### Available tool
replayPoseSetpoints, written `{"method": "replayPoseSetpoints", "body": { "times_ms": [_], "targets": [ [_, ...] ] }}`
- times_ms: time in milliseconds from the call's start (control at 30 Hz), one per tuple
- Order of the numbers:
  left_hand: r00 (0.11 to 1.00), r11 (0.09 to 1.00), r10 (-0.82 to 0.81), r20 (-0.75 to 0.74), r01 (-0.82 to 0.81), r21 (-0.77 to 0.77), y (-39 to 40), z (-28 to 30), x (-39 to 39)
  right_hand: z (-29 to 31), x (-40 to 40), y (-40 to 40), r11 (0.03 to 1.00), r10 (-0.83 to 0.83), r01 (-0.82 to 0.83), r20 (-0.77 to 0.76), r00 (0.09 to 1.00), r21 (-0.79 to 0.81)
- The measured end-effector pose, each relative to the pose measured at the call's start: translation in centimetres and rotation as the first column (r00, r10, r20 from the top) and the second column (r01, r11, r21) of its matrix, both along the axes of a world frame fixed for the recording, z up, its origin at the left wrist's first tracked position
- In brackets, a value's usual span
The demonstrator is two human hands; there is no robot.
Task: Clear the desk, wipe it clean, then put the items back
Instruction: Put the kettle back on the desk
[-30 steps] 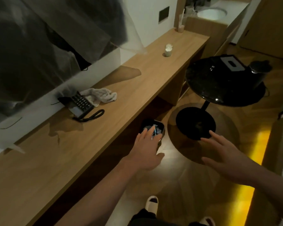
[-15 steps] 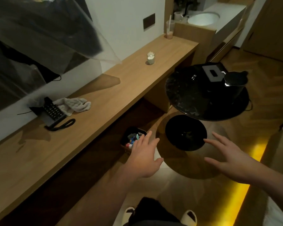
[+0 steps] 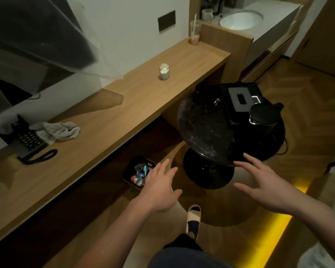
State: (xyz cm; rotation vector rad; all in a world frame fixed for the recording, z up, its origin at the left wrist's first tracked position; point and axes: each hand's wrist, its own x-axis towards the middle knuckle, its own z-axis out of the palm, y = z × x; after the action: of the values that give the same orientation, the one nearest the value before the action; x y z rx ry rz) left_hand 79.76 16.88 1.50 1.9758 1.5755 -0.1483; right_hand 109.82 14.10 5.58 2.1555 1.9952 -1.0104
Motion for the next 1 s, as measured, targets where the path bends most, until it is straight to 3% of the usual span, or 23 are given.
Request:
{"method": "replayPoseSetpoints", "body": {
  "times_ms": [167, 333, 567, 833, 1000],
  "targets": [
    [0.999, 1.000, 0.000, 0.038, 0.000, -0.013, 7.3, -0.7, 4.2, 0.1, 3.6, 7.0, 1.000, 0.004, -0.004, 0.017, 1.000, 0.002],
    [0.992, 0.995, -0.103, 0.068, 0.104, -0.007, 14.2, -1.0, 9.2, -0.2, 7.3, 12.3, 0.998, -0.045, 0.046, -0.014, 0.999, 0.042],
    [0.987, 0.990, -0.137, 0.082, 0.139, -0.018, 19.4, -1.3, 15.2, -0.4, 14.5, 17.6, 0.998, -0.062, 0.062, -0.051, 0.997, -0.007],
    [0.994, 0.991, 0.096, 0.049, -0.091, -0.095, 22.1, -3.1, 21.6, -4.3, 24.3, 26.7, 0.999, 0.049, -0.049, 0.052, 0.997, 0.007],
    [0.933, 0.930, 0.355, 0.057, -0.346, -0.120, 21.4, -2.7, 27.5, -8.0, 28.8, 31.8, 0.972, 0.234, -0.236, -0.050, 0.971, -0.023]
  ]
}}
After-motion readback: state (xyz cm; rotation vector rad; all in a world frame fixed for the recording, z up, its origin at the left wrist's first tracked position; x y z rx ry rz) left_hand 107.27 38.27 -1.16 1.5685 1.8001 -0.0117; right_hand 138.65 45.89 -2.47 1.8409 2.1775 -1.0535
